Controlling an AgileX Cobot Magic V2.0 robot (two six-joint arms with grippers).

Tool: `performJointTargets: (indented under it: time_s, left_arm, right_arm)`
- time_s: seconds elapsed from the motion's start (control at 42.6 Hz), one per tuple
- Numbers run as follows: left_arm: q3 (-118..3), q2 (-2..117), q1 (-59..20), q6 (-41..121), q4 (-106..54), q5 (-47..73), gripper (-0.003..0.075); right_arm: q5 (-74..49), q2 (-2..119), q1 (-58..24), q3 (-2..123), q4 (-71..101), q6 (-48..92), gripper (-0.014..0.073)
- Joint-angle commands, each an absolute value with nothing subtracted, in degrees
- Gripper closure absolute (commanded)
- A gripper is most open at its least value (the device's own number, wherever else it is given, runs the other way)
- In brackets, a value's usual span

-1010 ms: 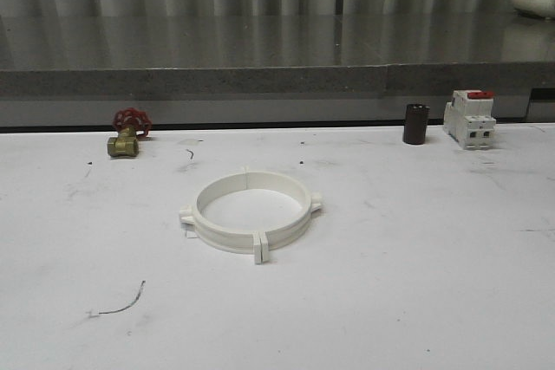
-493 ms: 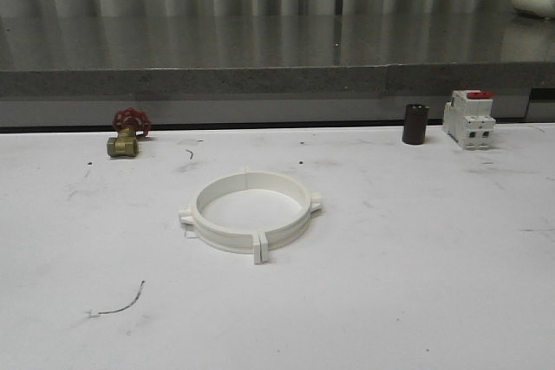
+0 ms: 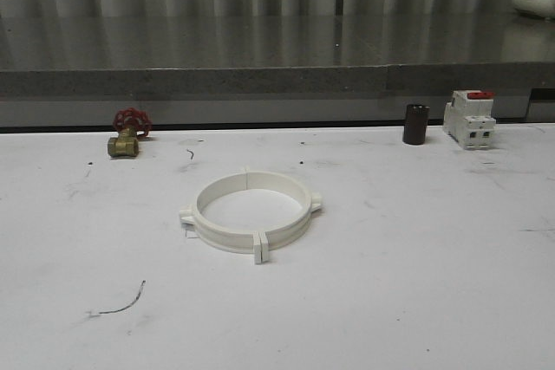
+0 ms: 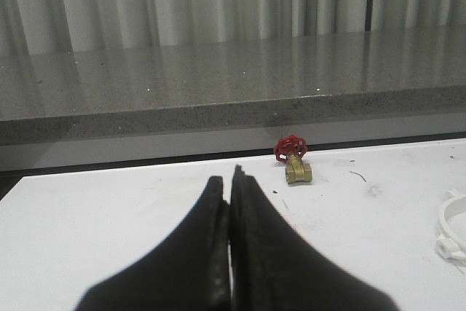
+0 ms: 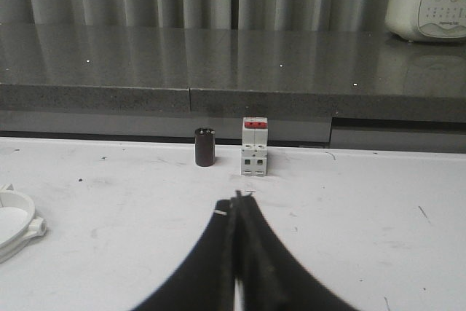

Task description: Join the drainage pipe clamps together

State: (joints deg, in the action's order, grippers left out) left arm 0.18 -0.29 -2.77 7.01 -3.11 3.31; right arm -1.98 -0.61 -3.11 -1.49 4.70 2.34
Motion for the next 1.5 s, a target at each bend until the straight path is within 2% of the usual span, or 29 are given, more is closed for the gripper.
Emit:
performJointTargets:
  time_s: [0.0,0.258,0.47,1.479]
  left_arm:
    - [1.6,-1.0,-2.7,6.7,-3.6,-1.4,0.0741]
    - [1.6,-1.0,-2.7,6.7,-3.6,-1.4,0.0741]
    - [1.6,-1.0,-2.7,6.7,-3.6,-1.4,0.0741]
    - [1.6,-1.0,-2.7,6.7,-3.6,-1.4,0.0741]
  right_arm:
    - [3.4,-1.5,-2.8,-1.3,4.9,3.0,0.0663]
    - [3.4,-1.5,-2.8,-1.3,5.0,2.8,0.0663]
    - [2.1,-1.5,-2.8,-1.3,4.5,-2.8,0.0663]
    - [2.1,-1.5,-2.8,-1.3,4.5,-2.8,0.0663]
